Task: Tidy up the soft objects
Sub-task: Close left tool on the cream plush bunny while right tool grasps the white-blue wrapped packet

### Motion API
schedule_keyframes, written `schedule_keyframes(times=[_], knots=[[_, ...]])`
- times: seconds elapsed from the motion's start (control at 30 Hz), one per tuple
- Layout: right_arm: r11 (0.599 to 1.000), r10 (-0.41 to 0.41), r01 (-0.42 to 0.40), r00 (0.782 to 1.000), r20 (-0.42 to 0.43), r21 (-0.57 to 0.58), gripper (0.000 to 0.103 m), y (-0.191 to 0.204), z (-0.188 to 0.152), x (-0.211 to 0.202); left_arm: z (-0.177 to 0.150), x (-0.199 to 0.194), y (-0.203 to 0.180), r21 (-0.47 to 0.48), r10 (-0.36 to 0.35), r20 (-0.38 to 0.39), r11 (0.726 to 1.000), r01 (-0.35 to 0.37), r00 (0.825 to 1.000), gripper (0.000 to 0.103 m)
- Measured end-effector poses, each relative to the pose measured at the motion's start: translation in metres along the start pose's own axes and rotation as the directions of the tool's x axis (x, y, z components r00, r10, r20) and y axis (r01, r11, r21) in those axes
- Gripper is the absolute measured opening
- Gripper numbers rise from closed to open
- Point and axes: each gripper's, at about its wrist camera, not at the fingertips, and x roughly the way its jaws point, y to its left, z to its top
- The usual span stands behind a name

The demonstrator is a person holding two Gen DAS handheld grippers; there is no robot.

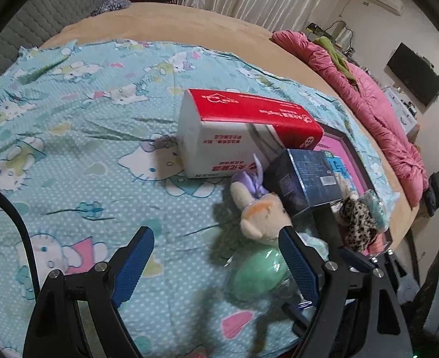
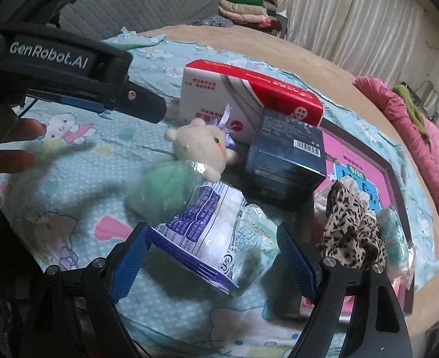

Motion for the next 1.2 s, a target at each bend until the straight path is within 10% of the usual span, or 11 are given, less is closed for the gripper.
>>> schedule_keyframes(times=[0.33, 1.2], knots=[[0.995, 0.053, -0.056, 0.998, 0.037, 0.078, 0.063, -0.030, 0.006, 0.003, 0.007, 0.018, 0.000, -0.034, -0.046, -0.024, 0.998, 0.046, 0.999, 0.085], [0.991, 0.109, -0.108, 0.994, -0.008, 0.083, 0.044, -0.038, 0.006, 0.029, 0.020, 0.072, -0.001, -0.132, -0.127, -0.119, 0.985, 0.111, 0.985, 0.085]])
